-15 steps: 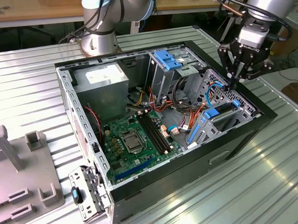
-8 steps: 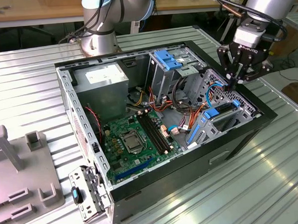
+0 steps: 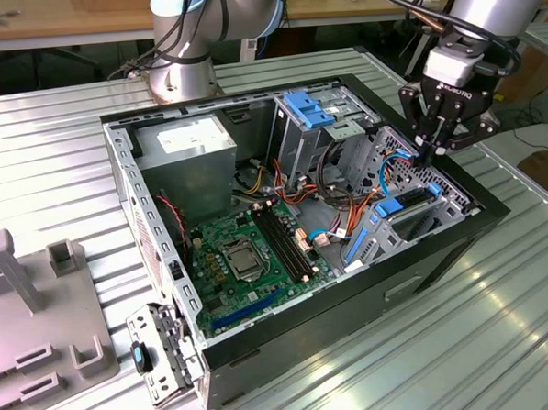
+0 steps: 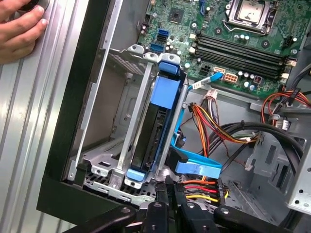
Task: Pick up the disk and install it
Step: 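Insert the first disk wire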
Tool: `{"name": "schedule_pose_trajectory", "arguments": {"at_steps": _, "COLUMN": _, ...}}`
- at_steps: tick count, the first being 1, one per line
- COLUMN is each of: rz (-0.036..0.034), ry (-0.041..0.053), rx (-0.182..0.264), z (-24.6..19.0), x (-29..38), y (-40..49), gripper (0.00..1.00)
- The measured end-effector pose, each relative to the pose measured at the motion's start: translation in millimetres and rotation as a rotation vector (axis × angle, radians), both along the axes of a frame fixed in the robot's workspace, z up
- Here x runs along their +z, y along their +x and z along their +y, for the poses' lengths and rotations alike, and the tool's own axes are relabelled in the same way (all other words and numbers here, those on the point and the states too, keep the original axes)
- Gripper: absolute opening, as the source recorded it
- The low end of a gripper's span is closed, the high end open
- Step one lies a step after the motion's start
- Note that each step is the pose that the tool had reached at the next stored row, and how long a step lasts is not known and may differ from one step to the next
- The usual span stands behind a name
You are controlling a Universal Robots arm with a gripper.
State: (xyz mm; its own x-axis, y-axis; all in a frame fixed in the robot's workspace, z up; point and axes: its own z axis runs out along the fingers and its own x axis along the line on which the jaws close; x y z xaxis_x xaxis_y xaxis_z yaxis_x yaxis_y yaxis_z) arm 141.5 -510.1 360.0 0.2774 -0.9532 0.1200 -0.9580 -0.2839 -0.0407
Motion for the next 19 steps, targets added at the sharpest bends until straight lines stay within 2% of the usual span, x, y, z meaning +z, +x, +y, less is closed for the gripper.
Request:
{"name": "schedule_pose_trajectory", "arguments": {"at_steps": 8, "rz": 0.0, "ry": -0.0003, "rx": -0.048, "z": 0.0, "x": -0.8, "y": -4.1, "gripper": 0.16}}
{"name": "schedule_pose_trajectory", "arguments": {"at_steps": 11, "rz": -0.0001, "ry": -0.0038, "rx": -0.068, "z": -1.1, "x": -1.5, "y": -4.3, "gripper": 0.16}}
{"name": "schedule_pose_trajectory", "arguments": {"at_steps": 14, "rz": -0.0001, "ry": -0.0052, "rx": -0.073, "z": -6.7, "x": -1.8, "y": -4.3, "gripper": 0.16}}
{"name": "schedule_pose_trajectory", "arguments": {"at_steps": 15, "rz": -0.0001, "ry": -0.0052, "rx": -0.073, "z": -11.1, "x": -1.9, "y": -4.3, "gripper": 0.16}}
{"name": "schedule_pose_trajectory", "arguments": {"at_steps": 17, "rz": -0.0001, "ry": -0.0052, "rx": -0.073, "z": -16.3, "x": -2.0, "y": -4.3, "gripper": 0.16}}
{"name": "schedule_pose_trajectory", "arguments": {"at_steps": 19, "rz": -0.0003, "ry": -0.0051, "rx": -0.076, "z": -17.9, "x": -2.4, "y": -5.6, "gripper": 0.16}}
